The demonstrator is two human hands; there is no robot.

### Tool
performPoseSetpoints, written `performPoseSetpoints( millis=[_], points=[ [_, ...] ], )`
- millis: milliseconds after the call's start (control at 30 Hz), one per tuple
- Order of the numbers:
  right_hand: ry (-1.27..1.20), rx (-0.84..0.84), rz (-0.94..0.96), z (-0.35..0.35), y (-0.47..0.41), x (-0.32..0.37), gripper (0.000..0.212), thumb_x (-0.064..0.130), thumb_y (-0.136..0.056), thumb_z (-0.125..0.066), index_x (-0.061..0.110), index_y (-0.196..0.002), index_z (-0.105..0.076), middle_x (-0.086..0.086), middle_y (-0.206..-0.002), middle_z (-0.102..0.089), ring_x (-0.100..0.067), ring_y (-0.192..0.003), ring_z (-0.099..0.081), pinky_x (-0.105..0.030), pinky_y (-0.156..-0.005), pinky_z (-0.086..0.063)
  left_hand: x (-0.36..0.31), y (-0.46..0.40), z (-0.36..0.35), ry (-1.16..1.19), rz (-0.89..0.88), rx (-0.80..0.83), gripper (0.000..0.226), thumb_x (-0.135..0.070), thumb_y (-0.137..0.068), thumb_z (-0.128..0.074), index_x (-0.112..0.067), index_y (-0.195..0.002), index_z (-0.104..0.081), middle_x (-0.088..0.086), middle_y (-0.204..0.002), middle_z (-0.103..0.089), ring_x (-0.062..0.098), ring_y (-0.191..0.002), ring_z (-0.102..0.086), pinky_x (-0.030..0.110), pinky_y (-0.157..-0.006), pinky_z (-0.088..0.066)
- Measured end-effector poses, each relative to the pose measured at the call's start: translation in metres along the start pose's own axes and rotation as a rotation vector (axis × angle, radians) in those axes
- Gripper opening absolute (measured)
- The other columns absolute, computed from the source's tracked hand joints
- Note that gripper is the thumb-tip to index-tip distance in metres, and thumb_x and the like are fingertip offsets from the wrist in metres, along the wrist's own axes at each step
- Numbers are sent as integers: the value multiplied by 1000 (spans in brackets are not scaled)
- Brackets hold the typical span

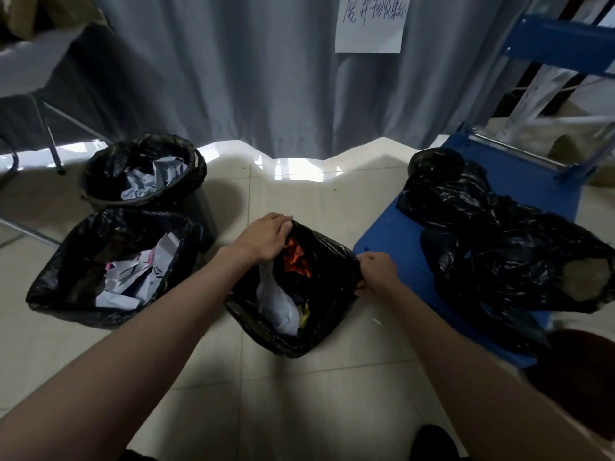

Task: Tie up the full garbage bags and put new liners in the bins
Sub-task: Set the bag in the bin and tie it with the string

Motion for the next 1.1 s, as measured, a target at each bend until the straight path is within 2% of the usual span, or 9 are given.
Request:
performPoseSetpoints(
  millis=[100, 233, 300, 433, 667, 733, 867, 1000, 1100],
  points=[
    [51, 118, -27, -2, -3, -4, 25, 9, -97, -47, -2, -79, -62, -12, -57, -60, -25, -52, -62, -45, -65, -61, -2, 6, 5, -16, -27, -17, 44, -37, -106, -30, -18, -131, -61, 8, -138, -53, 25, -128, -48, 35, -106, -36],
    [110, 146, -50, 5, 6, -6, 23, 5, -95, -52, 9, -73, -53, -11, -70, -58, -20, -55, -60, -24, -47, -52, -3, 20, 8, -89, -39, -29, 43, -39, -105, -30, -21, -126, -63, 5, -125, -57, 25, -118, -54, 38, -97, -42],
    [146, 119, -30, 6, 8, -2, 23, 5, -92, -56, 10, -70, -53, -11, -71, -58, -21, -57, -59, -26, -46, -52, -4, 31, 10, -105, -31, -36, 43, -40, -105, -31, -21, -131, -60, 6, -125, -56, 27, -117, -55, 36, -96, -41],
    [208, -59, 125, 13, 15, 30, 14, 7, -81, -65, -4, -75, -71, -22, -89, -71, -31, -88, -67, -46, -79, -59, 2, 54, 9, -155, -15, 1, 44, -42, -104, -33, -18, -124, -65, 7, -114, -55, 29, -110, -58, 34, -93, -40],
    [199, 204, 347, -23, 48, 86, 11, 14, -87, -66, 14, -90, -76, 11, -81, -64, -7, -81, -58, -14, -61, -41, 25, 78, 16, -185, 41, -65, 41, -46, -98, -49, -12, -95, -71, 5, -97, -53, 29, -98, -60, 36, -84, -48],
    [280, 251, 389, -31, 55, 89, 11, 10, -86, -67, 14, -90, -77, 9, -77, -63, -5, -71, -55, -13, -55, -39, 30, 79, 14, -102, 47, -111, 30, -39, -96, -56, -15, -111, -67, 7, -113, -57, 28, -106, -59, 35, -93, -46],
    [302, 298, 484, -36, 67, 89, 15, 5, -85, -66, 17, -84, -75, 0, -75, -66, -14, -70, -59, -19, -59, -45, 17, 75, -2, 16, -72, -66, 46, -23, -96, -56, -22, -142, -48, 9, -137, -56, 29, -123, -54, 41, -105, -41],
    [275, 233, 582, -24, 70, 91, 18, 3, -85, -66, 19, -83, -74, -21, -79, -69, -20, -66, -56, -26, -63, -49, 5, 65, -4, 1, -172, -1, 25, -18, -93, -62, -19, -116, -71, 4, -117, -71, 24, -110, -63, 38, -96, -47],
    [275, 181, 607, -16, 70, 86, 19, 4, -85, -66, 21, -83, -73, -10, -65, -60, -17, -63, -55, -21, -59, -45, 2, 61, 3, 34, -166, 31, 11, -16, -86, -71, -17, -97, -75, 2, -100, -74, 18, -98, -66, 30, -90, -48]
  ],
)
Point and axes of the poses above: each hand's wrist, its own y-axis away from the middle knuckle, its own z-axis out of the back of the hand, x = y × z, the point moved 7 cm from there along -y, towards the middle knuckle
